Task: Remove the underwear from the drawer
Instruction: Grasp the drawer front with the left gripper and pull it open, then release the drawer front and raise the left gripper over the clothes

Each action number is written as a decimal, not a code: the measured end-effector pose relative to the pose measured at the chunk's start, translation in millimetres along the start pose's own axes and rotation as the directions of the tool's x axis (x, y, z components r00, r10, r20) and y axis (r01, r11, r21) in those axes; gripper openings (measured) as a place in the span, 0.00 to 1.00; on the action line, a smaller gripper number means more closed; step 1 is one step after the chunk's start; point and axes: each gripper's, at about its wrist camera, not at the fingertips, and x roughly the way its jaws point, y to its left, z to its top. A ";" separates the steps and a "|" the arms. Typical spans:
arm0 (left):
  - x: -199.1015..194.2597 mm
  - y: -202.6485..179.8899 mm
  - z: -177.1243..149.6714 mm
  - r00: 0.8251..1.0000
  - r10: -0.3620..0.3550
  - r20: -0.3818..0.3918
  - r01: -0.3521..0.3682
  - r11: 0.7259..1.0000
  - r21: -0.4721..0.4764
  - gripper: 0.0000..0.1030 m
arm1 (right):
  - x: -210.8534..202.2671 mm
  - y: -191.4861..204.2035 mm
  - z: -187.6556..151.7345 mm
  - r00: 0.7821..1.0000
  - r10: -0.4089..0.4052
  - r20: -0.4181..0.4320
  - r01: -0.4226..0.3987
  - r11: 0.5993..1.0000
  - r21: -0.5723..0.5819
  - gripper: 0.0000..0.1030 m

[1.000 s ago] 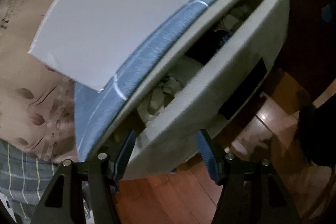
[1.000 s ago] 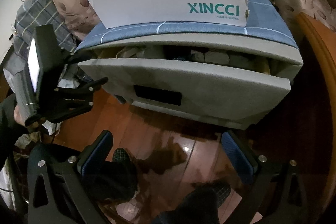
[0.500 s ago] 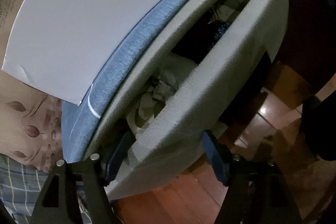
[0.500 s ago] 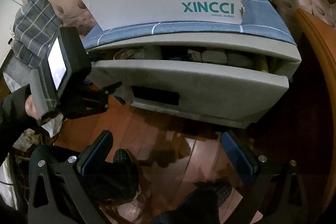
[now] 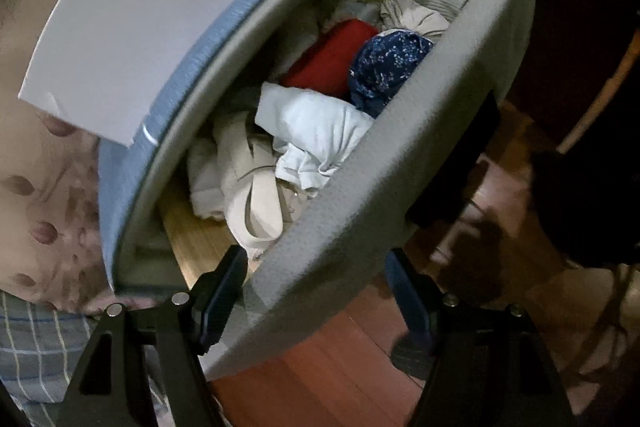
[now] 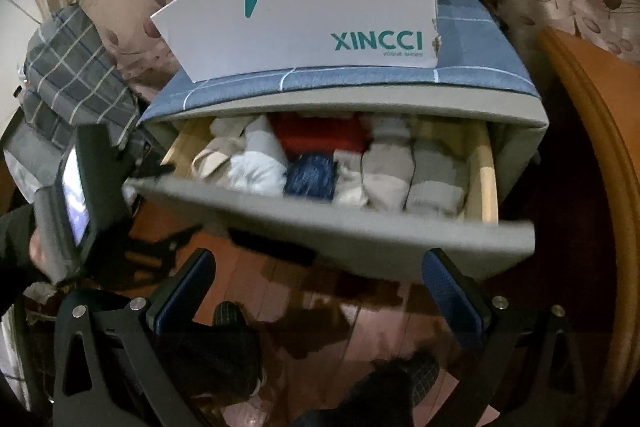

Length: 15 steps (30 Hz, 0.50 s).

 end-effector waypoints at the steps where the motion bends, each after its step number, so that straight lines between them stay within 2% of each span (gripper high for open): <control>1: -3.0 -1.4 -1.5 1.000 -0.016 -0.009 0.016 1.000 -0.007 0.71 | -0.9 0.0 0.2 1.000 -0.004 0.005 0.004 1.000 -0.001 1.00; 8: -22.6 -0.8 -14.2 0.983 -0.169 -0.071 0.162 0.982 -0.093 0.71 | -4.1 1.3 1.0 1.000 -0.020 0.017 0.020 1.000 -0.007 1.00; 15: -39.4 -0.7 -27.1 0.965 -0.242 -0.097 0.230 0.965 -0.125 0.71 | -1.2 -2.9 3.2 1.000 -0.026 0.004 0.026 1.000 0.004 1.00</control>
